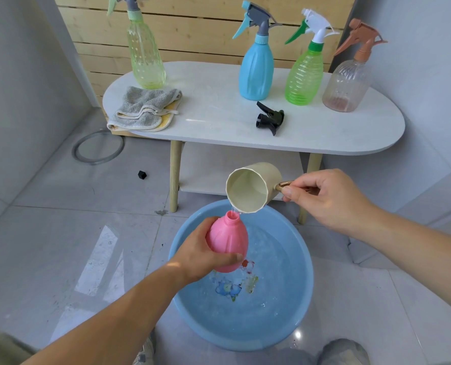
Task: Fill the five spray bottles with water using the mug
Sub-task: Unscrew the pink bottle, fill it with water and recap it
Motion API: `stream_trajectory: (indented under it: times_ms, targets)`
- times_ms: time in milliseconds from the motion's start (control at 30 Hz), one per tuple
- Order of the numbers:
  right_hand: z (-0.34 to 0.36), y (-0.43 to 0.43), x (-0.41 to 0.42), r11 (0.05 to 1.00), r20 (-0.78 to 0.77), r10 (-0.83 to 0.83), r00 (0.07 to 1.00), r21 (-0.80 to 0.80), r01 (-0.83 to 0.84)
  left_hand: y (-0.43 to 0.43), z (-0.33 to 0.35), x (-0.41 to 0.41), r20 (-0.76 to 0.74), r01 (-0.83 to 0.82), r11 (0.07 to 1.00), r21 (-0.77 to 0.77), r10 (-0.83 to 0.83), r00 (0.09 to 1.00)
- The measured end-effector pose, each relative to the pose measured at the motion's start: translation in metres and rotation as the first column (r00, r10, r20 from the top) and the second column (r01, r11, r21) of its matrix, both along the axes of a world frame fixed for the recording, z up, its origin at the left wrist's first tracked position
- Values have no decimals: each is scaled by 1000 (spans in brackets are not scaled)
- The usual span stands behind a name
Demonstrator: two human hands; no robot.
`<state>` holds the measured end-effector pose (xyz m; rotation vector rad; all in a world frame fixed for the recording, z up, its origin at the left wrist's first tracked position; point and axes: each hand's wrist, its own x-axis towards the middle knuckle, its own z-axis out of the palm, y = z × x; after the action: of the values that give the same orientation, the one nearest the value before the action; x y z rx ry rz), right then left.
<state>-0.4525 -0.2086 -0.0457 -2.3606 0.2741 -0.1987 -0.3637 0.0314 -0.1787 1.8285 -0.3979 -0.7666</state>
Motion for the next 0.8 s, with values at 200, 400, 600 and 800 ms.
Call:
stream_trajectory:
  times_ms: [200,400,600,800]
  targets:
    - [-5,-3,3,1000,7,-8,1000,-13,8,0,-1,0,-4,1,1000,4,-1,1000]
    - [-7,-5,4,1000,19,-9,1000,-14,9,0,-3,1,-10,0,1000,4,0,1000]
    - [-8,-5,5,1000,26,-2,1000,-16,3,1,-3,0,-2,8,1000,5,-8,1000]
    - [-10,-6,5,1000,38,21,999,-17,-20,0,-2,0,-4,5,1000,7,-5,1000]
